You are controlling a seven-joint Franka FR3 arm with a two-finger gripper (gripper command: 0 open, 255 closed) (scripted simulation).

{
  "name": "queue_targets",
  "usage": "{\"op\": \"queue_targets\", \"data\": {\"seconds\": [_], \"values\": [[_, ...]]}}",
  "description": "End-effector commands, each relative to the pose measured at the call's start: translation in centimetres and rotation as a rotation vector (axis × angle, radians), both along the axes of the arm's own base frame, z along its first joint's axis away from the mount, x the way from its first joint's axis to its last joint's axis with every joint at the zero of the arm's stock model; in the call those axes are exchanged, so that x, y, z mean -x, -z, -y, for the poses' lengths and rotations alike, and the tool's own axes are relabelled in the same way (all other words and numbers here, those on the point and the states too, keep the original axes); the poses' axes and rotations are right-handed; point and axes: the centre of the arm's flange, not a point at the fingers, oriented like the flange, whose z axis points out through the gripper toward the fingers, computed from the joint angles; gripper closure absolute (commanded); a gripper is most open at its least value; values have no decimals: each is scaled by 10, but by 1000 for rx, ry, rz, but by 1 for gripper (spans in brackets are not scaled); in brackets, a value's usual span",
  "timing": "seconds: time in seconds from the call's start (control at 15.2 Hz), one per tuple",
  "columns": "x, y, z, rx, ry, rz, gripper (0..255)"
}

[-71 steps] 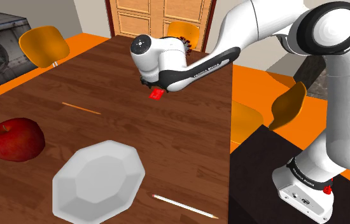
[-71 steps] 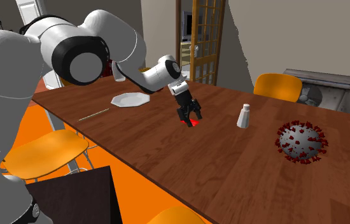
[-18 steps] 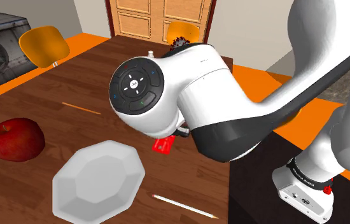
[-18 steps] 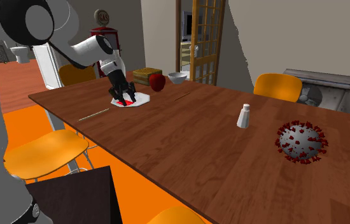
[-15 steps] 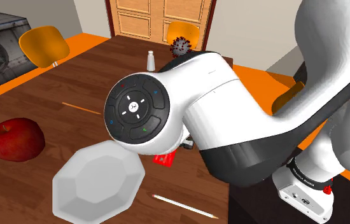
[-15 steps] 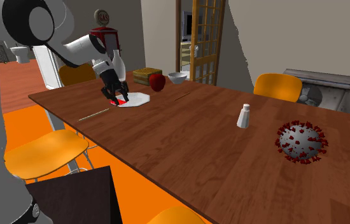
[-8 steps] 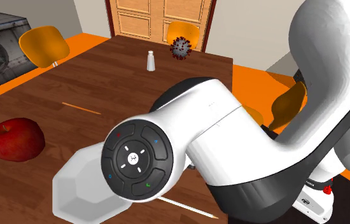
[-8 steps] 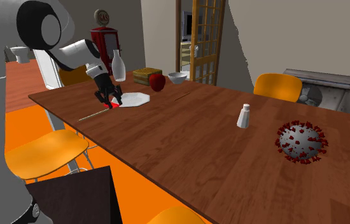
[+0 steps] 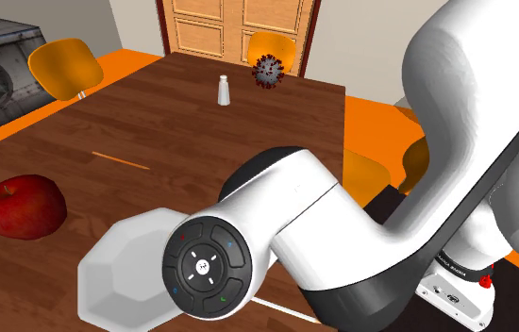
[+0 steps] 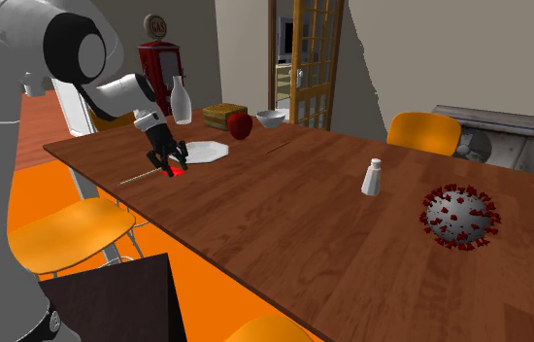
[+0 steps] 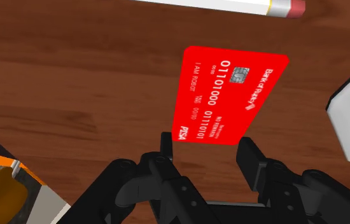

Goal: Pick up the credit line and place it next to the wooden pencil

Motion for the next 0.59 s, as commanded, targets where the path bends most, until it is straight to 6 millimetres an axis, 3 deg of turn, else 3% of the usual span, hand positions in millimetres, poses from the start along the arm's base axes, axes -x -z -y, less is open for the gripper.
{"op": "queue_targets", "data": {"seconds": [0.0,0.4,0.46,0.53], "values": [[0,3,0,0,0,0,255],[0,3,0,0,0,0,255],[0,3,0,0,0,0,0],[0,3,0,0,0,0,0]]}}
